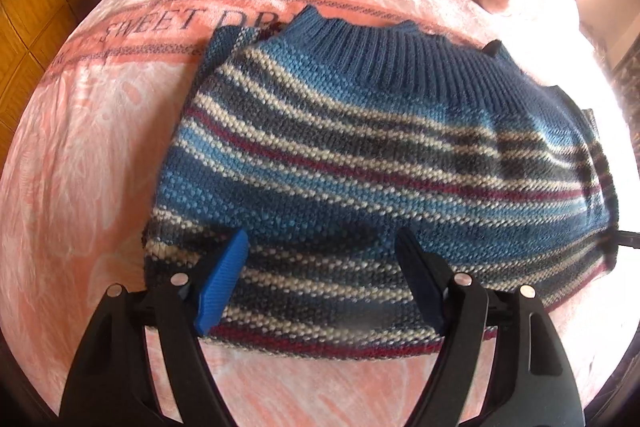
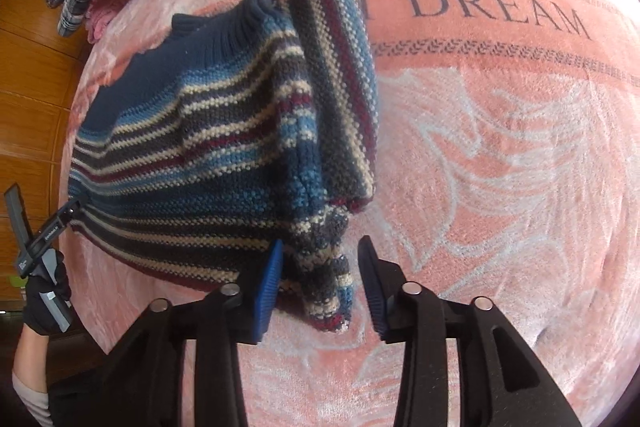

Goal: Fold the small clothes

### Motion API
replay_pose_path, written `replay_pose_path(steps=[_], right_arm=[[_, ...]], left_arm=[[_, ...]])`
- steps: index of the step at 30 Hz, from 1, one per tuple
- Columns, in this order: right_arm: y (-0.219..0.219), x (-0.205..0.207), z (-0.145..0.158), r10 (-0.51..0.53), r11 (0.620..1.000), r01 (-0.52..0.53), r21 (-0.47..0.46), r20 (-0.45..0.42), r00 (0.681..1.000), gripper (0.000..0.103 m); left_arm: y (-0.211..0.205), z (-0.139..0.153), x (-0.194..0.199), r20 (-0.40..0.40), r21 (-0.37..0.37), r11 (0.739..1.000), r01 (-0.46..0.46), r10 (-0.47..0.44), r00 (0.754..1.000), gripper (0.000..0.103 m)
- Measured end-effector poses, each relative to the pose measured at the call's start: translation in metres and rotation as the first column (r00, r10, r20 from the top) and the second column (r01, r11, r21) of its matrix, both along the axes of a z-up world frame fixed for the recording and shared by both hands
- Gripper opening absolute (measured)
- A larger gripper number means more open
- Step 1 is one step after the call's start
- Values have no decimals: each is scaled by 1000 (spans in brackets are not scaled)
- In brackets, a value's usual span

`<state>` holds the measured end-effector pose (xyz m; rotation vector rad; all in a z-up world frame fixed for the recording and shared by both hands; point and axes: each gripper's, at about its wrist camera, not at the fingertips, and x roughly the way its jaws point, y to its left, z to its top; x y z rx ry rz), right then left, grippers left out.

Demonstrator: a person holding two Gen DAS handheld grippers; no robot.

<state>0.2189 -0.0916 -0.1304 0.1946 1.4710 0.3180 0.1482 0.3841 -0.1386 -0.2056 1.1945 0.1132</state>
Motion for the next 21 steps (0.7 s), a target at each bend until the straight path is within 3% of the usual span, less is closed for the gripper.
replay_pose_path(steps=[1,4,21], right_arm=[[-3,4,7,-18,1000,17,13,22,1000,67],[-9,18,15,-64,997,62,39,52,997,74],[-10,45,-43,-146,984,150,91,-48,988,75]], left_arm=[[-2,2,4,8,-6,1000,0,1,1000,76],[-1,6,14,18,-38,999,-16,17,1000,76],[-1,-16,35,-3,-39,999,1,-1,1000,77]])
